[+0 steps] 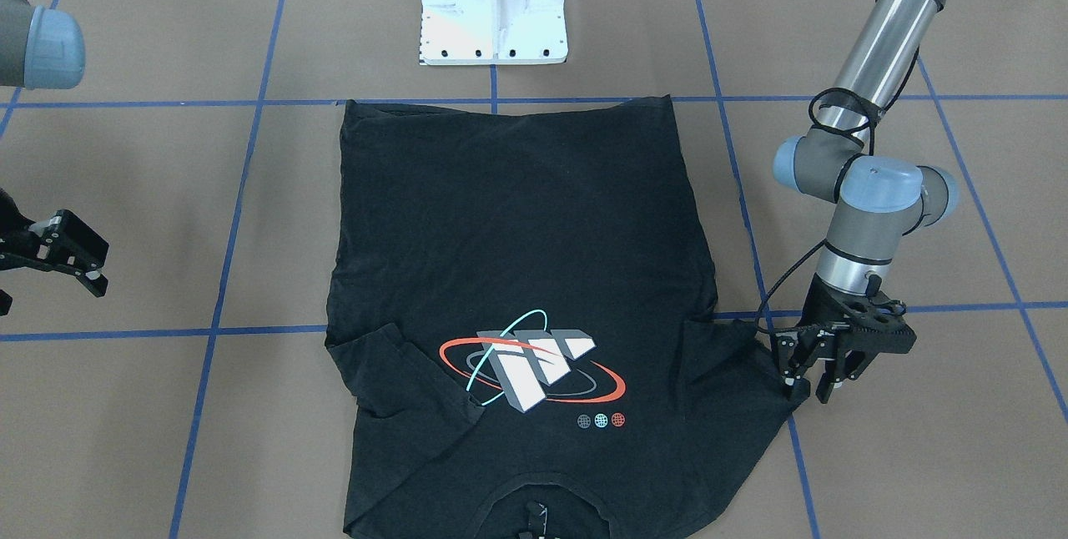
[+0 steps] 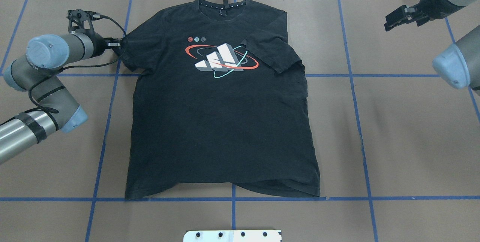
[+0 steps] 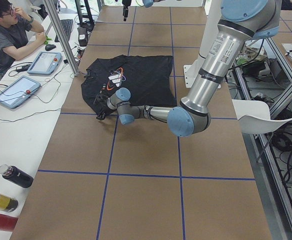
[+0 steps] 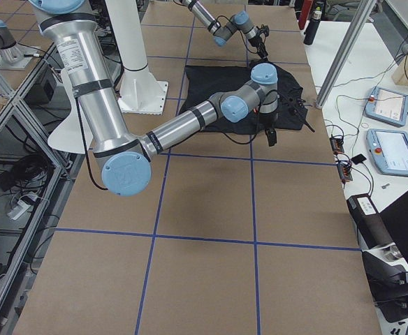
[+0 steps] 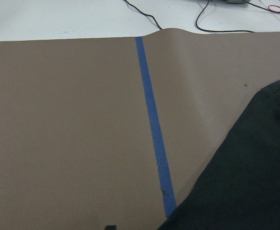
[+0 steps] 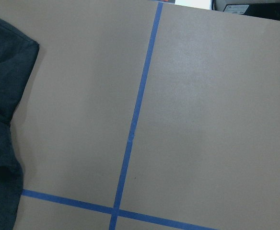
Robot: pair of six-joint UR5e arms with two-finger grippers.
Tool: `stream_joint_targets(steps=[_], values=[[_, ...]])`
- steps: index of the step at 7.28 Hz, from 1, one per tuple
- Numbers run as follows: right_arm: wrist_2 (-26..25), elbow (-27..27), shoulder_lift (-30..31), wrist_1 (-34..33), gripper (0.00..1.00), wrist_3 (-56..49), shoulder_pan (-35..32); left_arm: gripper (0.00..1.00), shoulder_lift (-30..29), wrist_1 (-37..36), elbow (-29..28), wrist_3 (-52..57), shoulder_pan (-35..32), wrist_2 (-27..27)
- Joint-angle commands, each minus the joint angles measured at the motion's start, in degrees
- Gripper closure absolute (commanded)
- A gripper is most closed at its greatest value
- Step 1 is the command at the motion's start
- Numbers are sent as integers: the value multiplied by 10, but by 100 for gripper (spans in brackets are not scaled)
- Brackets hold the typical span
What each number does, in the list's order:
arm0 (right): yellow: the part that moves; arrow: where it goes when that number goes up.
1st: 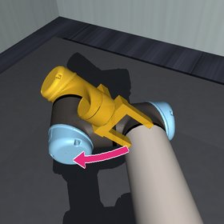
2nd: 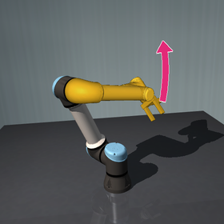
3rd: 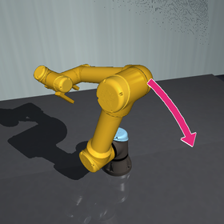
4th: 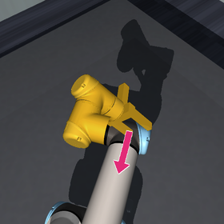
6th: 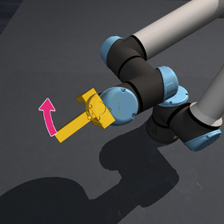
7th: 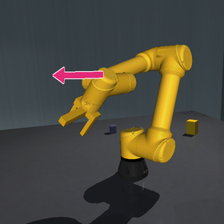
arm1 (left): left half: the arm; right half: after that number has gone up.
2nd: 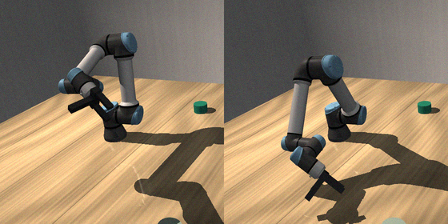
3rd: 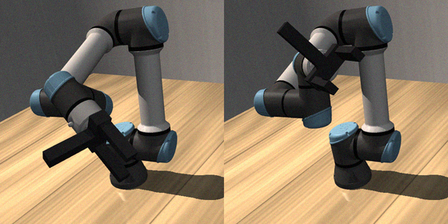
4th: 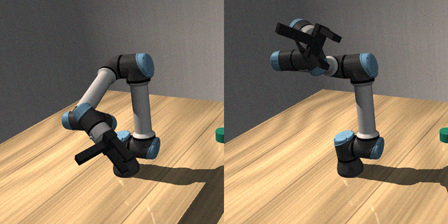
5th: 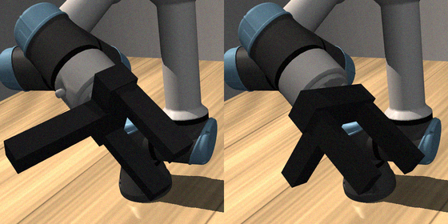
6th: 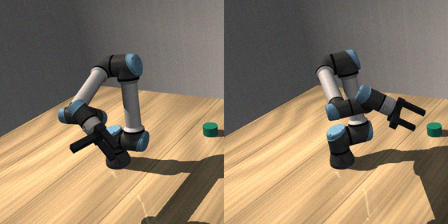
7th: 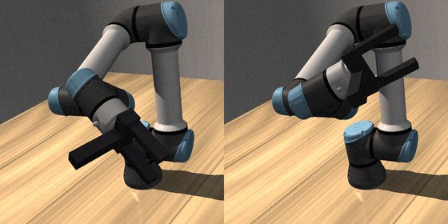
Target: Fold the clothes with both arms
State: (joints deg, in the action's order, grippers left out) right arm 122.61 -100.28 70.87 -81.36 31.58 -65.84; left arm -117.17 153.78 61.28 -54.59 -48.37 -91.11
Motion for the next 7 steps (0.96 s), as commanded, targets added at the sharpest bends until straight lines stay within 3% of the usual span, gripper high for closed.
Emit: stream_joint_targets(steps=[1, 7], values=[[-1, 1, 0, 0, 0, 1, 0, 54, 0, 0, 2, -3, 1, 0], [-2, 3, 0, 1, 0, 2, 0, 52, 12, 1, 4, 2, 2, -5]])
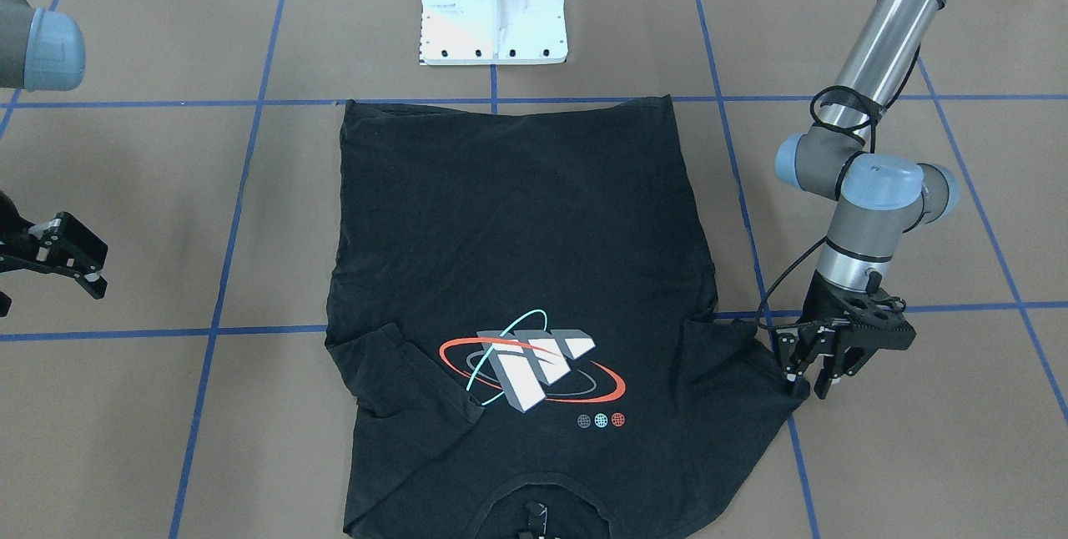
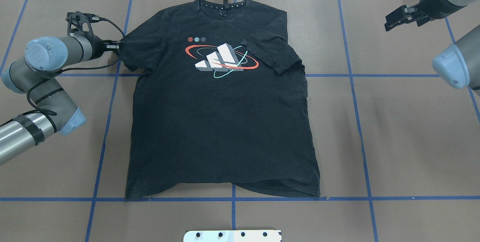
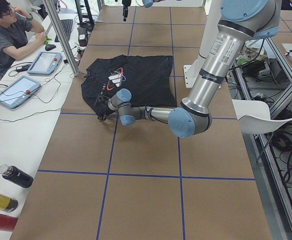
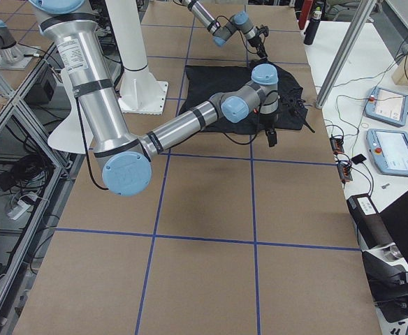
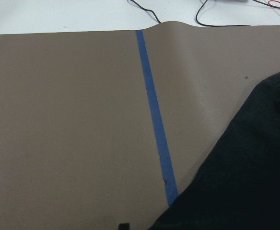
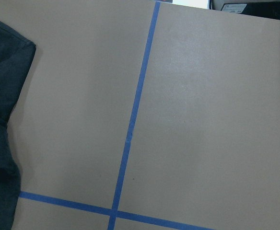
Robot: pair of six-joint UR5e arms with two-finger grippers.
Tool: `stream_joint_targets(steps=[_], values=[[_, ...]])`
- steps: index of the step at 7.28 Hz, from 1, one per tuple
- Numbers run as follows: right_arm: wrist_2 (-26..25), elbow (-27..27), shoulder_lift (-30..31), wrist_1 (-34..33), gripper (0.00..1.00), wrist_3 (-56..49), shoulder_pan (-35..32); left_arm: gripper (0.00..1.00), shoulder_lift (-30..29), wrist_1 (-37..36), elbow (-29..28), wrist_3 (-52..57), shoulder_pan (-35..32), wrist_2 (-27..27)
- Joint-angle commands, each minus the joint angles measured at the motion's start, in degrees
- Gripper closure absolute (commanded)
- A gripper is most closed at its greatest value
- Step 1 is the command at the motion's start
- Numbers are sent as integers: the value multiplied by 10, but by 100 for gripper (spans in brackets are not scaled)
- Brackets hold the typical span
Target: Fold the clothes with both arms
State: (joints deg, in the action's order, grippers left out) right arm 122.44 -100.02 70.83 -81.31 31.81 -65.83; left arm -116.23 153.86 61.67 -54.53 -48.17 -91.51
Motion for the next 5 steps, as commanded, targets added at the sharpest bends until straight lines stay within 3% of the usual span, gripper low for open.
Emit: stream_joint_targets(steps=[1, 2, 3, 4, 5], values=[[0, 0, 0, -1, 0, 0, 0, 52, 2, 0, 0, 0, 0, -1], [0, 0, 0, -1, 0, 0, 0, 52, 2, 0, 3, 0, 1, -1], [0, 0, 0, -1, 0, 0, 0, 61, 1, 1, 4, -5, 4, -1], [0, 0, 0, -1, 0, 0, 1, 81, 1, 1, 4, -5, 4, -1], [0, 1, 1, -1, 0, 0, 1, 83, 2, 1, 4, -5, 5, -1]])
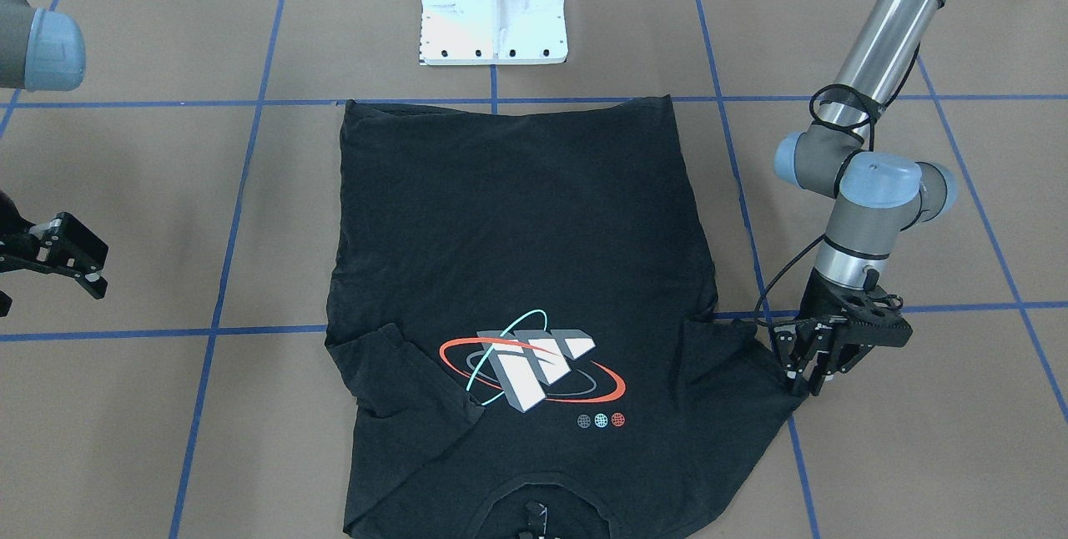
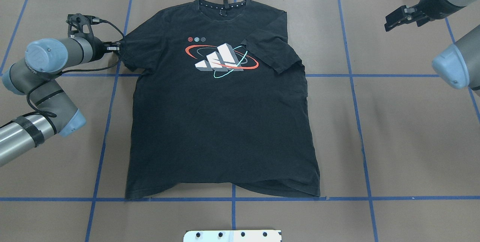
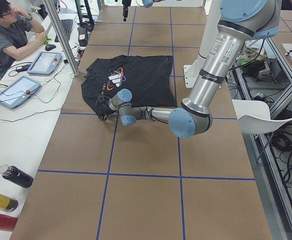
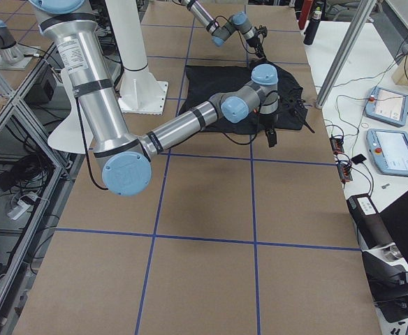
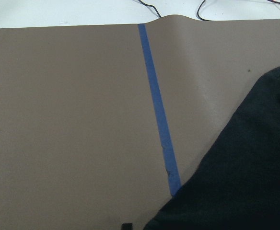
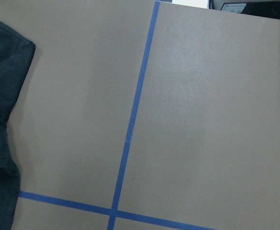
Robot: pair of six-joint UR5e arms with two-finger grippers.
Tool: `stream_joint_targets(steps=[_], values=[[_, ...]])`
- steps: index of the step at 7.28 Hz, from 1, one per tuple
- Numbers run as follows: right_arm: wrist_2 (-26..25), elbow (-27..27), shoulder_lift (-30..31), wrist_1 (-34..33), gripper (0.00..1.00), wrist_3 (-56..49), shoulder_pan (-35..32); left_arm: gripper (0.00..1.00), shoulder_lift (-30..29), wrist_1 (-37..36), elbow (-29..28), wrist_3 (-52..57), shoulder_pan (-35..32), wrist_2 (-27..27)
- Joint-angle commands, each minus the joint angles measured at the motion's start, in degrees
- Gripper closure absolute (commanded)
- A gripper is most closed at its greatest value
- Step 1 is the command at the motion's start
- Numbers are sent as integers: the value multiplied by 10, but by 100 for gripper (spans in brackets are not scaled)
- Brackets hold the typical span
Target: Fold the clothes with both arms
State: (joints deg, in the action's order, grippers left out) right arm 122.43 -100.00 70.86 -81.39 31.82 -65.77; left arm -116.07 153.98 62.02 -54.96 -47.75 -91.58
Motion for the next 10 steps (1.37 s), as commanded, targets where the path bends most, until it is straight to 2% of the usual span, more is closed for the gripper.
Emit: stream_joint_targets(steps=[1, 2, 4, 6, 7, 9, 10], values=[[0, 1, 1, 0, 0, 0, -1, 83, 0, 0, 1, 0, 1, -1], [0, 1, 0, 1, 0, 0, 0, 98, 1, 0, 3, -1, 1, -1], [0, 1, -1, 0, 0, 1, 0, 100, 1, -1, 14, 8, 1, -4], [0, 1, -3, 0, 0, 2, 0, 100, 0, -19, 56, 33, -2, -34], [-1, 1, -4, 0, 0, 2, 0, 100, -12, -64, 73, 32, -6, -34], [-1, 1, -5, 0, 0, 3, 0, 100, -70, -249, 149, 20, -5, -30], [0, 2, -5, 0, 0, 3, 0, 100, -105, -302, 152, -18, 1, -29]])
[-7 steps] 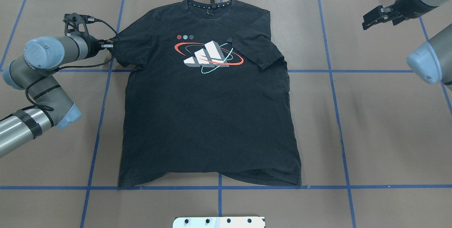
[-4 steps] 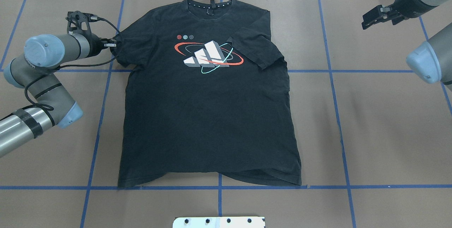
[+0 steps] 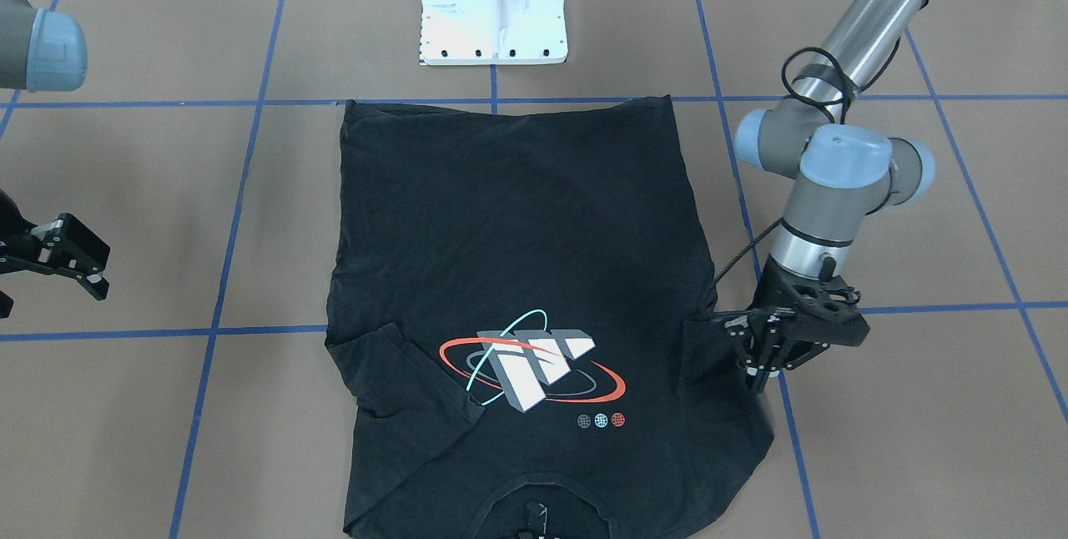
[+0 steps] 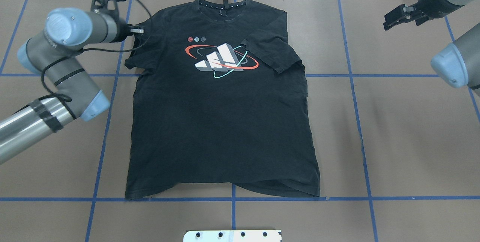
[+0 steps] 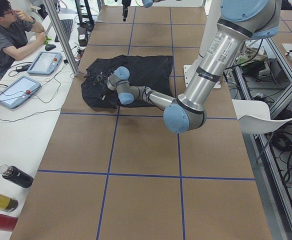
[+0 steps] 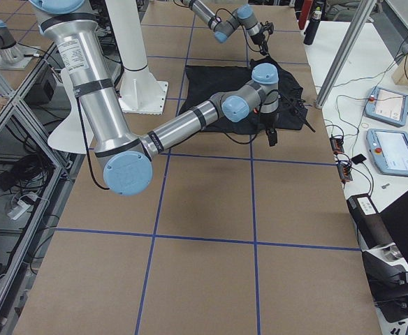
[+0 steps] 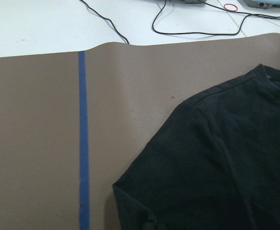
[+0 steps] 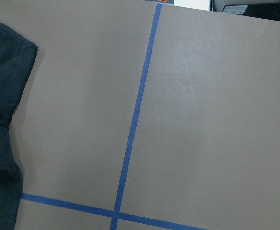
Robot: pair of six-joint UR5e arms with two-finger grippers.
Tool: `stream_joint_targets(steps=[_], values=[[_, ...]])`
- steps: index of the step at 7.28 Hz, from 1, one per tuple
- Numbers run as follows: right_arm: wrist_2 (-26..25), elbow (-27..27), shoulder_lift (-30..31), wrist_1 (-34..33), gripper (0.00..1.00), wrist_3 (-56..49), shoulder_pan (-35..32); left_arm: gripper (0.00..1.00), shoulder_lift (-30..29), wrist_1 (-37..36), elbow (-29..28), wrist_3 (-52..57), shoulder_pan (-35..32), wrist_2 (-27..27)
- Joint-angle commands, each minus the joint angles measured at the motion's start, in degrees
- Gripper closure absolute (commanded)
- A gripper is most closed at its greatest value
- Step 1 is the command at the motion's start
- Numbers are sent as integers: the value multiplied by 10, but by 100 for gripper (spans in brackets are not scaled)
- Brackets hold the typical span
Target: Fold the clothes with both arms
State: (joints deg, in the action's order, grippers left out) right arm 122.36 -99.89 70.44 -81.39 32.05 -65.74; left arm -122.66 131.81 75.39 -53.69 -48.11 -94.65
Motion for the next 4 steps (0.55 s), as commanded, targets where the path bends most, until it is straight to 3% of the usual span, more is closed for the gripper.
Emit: stream_joint_targets(steps=[1, 4], values=[[1, 0, -1, 0, 0, 6, 0, 100, -58, -100, 15, -58, 29, 3], [0, 0, -2, 0, 0, 10, 1, 100, -153, -91, -101, -120, 74, 53]])
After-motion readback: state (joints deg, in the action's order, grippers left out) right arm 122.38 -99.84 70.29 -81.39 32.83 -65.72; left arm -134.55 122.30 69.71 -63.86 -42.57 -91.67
